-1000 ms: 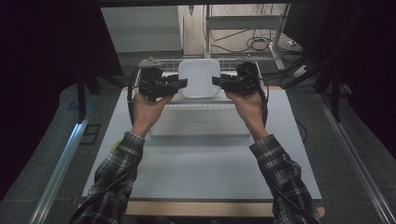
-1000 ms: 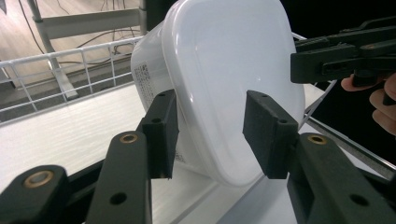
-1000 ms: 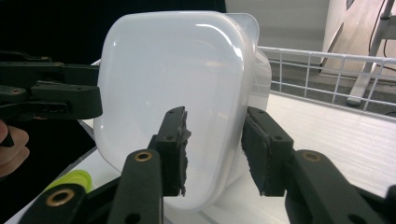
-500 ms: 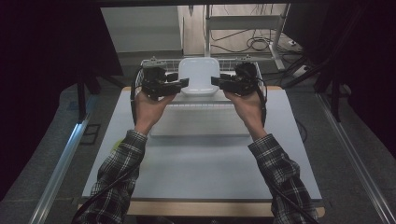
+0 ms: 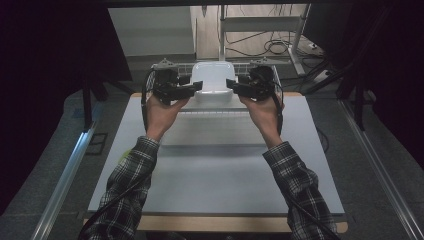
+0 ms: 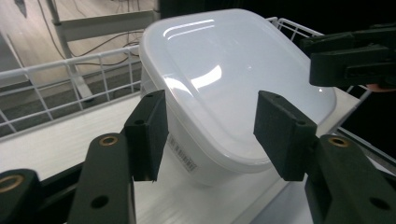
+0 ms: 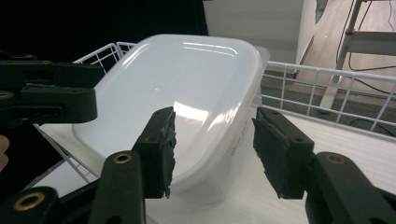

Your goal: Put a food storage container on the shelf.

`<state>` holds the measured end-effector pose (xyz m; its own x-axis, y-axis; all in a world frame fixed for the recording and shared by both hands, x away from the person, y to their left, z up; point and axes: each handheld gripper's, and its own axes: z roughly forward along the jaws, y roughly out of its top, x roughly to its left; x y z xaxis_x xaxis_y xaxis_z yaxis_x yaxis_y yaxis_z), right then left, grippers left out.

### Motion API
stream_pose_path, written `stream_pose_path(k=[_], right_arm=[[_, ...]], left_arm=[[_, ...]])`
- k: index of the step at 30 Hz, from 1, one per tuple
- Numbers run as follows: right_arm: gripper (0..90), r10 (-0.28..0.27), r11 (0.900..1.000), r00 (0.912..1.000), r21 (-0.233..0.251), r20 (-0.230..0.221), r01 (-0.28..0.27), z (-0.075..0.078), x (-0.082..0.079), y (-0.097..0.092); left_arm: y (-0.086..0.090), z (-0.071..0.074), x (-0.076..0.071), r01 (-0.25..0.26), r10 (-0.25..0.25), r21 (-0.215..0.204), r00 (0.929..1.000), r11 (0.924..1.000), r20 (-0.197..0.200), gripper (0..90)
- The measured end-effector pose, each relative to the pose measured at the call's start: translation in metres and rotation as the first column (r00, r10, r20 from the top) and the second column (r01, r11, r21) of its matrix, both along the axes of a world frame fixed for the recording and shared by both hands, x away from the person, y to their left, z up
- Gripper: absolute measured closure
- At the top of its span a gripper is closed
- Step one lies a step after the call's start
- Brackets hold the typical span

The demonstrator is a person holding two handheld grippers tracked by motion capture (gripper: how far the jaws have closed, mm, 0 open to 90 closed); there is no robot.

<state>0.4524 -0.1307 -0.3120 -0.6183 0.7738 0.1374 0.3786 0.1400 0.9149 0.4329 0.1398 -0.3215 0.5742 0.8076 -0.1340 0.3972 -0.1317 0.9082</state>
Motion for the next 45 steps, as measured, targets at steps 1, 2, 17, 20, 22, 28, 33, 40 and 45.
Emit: stream_pose_path(k=[1,2,17,20,22,28,33,40,45], right_arm=[[49.4,0.001,1.0,1.0,0.0,-0.002,-0.001,0.0,0.0,0.0],[49.4,0.001,1.0,1.0,0.0,-0.002,-0.001,0.0,0.0,0.0],[45.5,0.029,0.9995,0.9994,0.011,0.018,-0.029,0.004,-0.009,-0.004],[41.5,0.045,0.9989,0.9987,0.008,0.022,-0.045,0.003,-0.014,-0.005],[38.7,0.049,0.9988,0.9984,0.002,0.028,-0.049,0.002,-0.018,-0.005],[32.5,0.073,0.9973,0.9965,-0.004,0.042,-0.073,-0.006,-0.031,-0.01],[28.0,0.099,0.995,0.994,-0.017,0.048,-0.098,-0.014,-0.041,-0.014],[21.1,0.141,0.9896,0.9883,-0.034,0.057,-0.14,-0.027,-0.058,-0.015],[16.2,0.169,0.9851,0.9842,-0.038,0.052,-0.167,-0.039,-0.07,-0.017]], left_arm=[[0.0,0.0,0.001,-0.005,0.005,0.003,1.0,1.0,0.003,44.0],[0.0,0.0,0.001,-0.005,0.005,0.003,1.0,1.0,0.003,44.1],[0.002,0.004,-0.011,0.023,-0.022,-0.013,0.9994,0.9997,0.026,37.9],[0.002,0.003,-0.018,0.053,-0.053,-0.016,0.998,0.9985,0.035,32.6],[0.002,0.001,-0.024,0.067,-0.067,-0.014,0.997,0.9976,0.039,30.1],[0.005,-0.006,-0.041,0.118,-0.117,-0.02,0.9925,0.9928,0.036,24.6],[0.005,-0.013,-0.058,0.147,-0.146,-0.004,0.9881,0.9892,0.046,20.1],[0.0,-0.032,-0.08,0.195,-0.196,0.038,0.9799,0.9801,0.036,13.2],[-0.001,-0.052,-0.094,0.215,-0.218,0.065,0.9748,0.9745,0.048,10.8]])
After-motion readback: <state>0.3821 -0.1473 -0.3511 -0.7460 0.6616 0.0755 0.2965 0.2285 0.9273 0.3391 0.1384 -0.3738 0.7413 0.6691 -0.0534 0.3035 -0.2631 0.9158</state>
